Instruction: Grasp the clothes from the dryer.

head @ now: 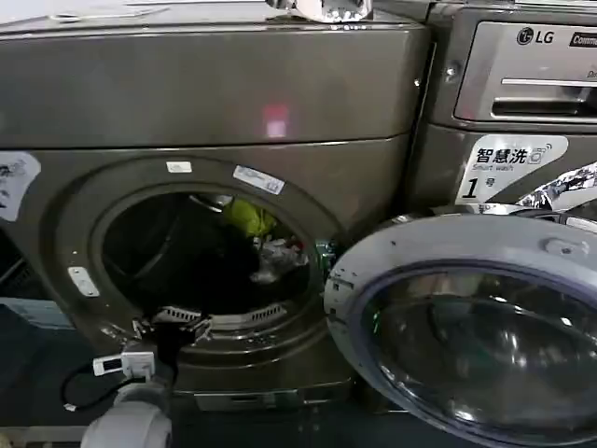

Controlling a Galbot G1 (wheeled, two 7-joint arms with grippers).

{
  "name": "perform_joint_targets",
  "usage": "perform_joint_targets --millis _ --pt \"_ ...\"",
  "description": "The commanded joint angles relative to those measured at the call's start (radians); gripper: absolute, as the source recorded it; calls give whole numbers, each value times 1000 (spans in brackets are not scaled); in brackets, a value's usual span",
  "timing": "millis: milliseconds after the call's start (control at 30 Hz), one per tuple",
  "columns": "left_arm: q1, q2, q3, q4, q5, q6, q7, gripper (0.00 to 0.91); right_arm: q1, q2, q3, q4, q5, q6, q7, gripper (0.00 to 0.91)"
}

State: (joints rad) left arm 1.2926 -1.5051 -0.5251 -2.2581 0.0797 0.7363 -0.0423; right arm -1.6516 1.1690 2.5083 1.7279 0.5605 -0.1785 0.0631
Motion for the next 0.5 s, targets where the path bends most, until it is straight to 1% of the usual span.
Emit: perform_joint_targets --millis 33,200,300,367,500 --pt "-1 -3 -7 0 -2 49 1 907 -2 2 3 -1 1 1 0 907" --pt "0 -3 -7 1 -1 49 3 907 -4 4 2 -1 0 3 -2 907" --pt "0 -3 -9 5 0 49 4 907 -2 10 -6 3 -10 11 -16 907" --pt "-5 -1 -11 10 3 49 6 907 1 14 -13 6 -18 22 -15 907" --pt "-60 -4 -24 30 18 49 7 907 4 14 -20 2 -21 28 -14 907"
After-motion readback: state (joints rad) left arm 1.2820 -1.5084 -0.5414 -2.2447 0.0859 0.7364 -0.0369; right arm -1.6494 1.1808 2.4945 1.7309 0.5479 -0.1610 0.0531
